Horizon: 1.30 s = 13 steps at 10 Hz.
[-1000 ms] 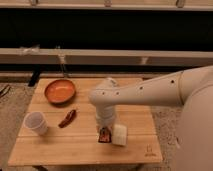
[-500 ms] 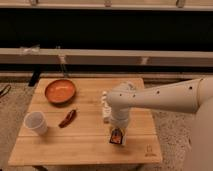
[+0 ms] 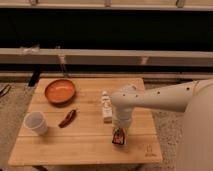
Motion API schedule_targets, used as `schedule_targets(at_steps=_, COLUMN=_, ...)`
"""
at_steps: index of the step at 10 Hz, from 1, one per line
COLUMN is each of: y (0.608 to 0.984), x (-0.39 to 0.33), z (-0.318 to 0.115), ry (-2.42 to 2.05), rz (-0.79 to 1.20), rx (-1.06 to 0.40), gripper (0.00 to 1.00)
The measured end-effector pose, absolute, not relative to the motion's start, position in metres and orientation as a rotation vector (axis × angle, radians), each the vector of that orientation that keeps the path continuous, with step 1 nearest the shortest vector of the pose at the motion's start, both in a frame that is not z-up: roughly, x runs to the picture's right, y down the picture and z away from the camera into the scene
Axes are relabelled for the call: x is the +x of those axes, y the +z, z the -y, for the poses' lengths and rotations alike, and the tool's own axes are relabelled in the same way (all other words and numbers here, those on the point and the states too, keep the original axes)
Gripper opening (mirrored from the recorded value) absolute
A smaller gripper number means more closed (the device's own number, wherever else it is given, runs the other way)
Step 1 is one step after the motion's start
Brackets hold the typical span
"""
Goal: Place the eraser on the white sponge
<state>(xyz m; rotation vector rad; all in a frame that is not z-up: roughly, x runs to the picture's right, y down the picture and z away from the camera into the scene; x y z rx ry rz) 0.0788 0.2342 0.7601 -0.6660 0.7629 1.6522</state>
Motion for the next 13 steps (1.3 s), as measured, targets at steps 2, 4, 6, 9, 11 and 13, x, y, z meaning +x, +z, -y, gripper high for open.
schedule_targets(at_steps=2, y=0.765, x=0.079, z=-0.236, ry=1.643, rz=-0.769, rx=-0.676, gripper=0.70)
schedule_targets(at_steps=4, y=0.768, x=0.080, z=-0.235, ry=1.640, rz=-0.768, rx=-0.681, gripper=0.80)
schedule_targets(at_steps=6, y=0.770, x=0.079, z=-0.234, ry=1.642, rz=-0.762, rx=-0.684, gripper=0.80)
schedule_targets(at_steps=9, y=0.770, x=0.078, z=-0.228, ry=1.666, rz=-0.733, rx=-0.688, gripper=0.80)
schedule_targets(at_steps=11, y=0.769, x=0.077, z=-0.223, ry=1.689, rz=-0.706, rx=-0.689, gripper=0.80)
schedule_targets(at_steps=13, y=0.769, x=0.077, z=-0.223, ry=1.689, rz=-0.707, rx=-0.689, gripper=0.80)
